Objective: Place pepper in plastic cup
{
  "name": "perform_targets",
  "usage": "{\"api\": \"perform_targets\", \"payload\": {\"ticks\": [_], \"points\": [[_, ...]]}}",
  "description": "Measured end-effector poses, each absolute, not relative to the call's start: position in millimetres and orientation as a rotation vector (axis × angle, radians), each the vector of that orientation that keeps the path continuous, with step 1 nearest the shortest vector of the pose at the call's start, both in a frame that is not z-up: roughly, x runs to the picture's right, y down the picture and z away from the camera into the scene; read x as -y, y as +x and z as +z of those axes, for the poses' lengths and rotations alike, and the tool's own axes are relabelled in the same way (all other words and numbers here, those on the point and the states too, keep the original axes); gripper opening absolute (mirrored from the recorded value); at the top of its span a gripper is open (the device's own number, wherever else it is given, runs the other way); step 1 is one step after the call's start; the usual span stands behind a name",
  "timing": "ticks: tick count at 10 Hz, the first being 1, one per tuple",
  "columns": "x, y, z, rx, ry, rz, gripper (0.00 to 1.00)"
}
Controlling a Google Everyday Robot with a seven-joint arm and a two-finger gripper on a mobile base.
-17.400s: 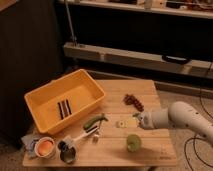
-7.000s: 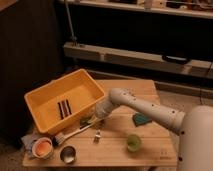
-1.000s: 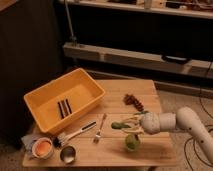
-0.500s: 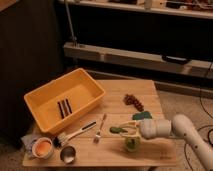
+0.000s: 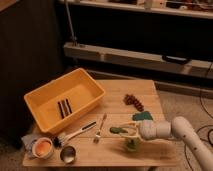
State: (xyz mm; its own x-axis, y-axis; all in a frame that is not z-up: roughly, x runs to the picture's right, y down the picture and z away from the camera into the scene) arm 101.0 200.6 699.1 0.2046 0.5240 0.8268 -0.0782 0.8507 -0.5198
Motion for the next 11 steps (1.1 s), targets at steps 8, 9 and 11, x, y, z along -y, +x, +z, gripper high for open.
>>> {"api": "perform_targets", "payload": {"ticks": [8,9,11], "points": [[-202,114,695,1.346,-0.368,0.448,0.00],[-202,112,696,1.352,-0.370,0.446,0.00],[-203,109,698,1.357,-0.377,0.441,0.00]]}}
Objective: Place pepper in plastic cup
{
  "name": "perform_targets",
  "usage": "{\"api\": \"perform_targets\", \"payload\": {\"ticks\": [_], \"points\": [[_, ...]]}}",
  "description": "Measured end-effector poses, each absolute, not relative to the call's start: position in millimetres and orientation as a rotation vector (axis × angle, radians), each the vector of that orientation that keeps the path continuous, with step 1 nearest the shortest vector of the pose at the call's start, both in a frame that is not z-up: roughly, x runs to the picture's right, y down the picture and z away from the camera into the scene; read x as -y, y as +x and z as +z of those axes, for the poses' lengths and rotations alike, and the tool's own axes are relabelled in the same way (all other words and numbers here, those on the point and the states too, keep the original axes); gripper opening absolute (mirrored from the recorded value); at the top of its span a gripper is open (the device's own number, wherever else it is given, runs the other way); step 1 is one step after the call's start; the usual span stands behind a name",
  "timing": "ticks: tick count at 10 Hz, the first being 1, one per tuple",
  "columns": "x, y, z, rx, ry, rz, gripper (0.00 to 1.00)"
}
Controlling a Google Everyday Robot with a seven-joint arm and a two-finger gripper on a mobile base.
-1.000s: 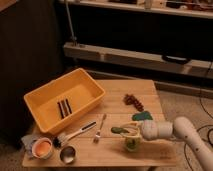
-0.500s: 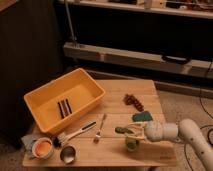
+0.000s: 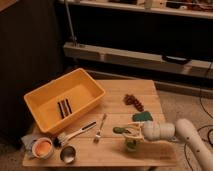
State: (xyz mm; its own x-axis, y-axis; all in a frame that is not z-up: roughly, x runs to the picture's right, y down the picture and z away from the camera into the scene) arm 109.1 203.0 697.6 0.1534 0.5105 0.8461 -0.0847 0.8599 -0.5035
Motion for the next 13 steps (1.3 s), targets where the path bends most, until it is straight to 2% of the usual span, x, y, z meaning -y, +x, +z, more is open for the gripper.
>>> {"api": "perform_targets", "payload": {"ticks": [9,10,13], "points": [[-215,112,695,1.385,-0.362,0.425,0.02],[-215,110,694,1.394,-0.353,0.412,0.09],[-213,106,692,1.406,-0.339,0.374,0.39]]}}
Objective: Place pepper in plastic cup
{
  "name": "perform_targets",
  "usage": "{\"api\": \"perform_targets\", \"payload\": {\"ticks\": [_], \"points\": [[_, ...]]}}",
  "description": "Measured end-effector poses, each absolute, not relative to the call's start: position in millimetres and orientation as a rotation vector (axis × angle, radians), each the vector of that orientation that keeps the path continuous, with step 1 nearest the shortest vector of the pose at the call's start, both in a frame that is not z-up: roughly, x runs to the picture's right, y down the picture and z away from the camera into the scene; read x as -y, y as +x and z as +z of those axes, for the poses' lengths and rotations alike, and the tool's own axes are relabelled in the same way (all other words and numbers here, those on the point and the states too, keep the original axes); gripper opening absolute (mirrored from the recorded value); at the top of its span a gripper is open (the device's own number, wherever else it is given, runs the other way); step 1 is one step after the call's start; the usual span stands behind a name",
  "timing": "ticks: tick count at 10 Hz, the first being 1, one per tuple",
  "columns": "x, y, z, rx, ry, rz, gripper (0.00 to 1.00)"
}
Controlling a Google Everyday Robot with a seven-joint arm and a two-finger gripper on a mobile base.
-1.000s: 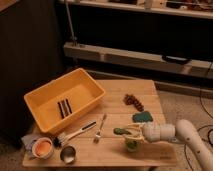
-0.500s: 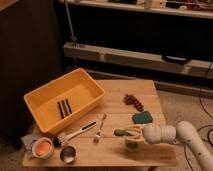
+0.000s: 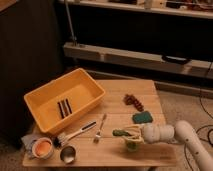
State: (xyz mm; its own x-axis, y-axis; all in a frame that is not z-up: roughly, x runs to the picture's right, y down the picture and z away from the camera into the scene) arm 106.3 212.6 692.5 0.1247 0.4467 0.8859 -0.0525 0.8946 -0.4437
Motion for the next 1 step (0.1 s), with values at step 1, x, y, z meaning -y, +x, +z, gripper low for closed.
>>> {"api": "perform_targets", "payload": {"ticks": [1], "points": [[-211.8,106.9,691.0,1.404,-0.334,0.365,0.49]]}}
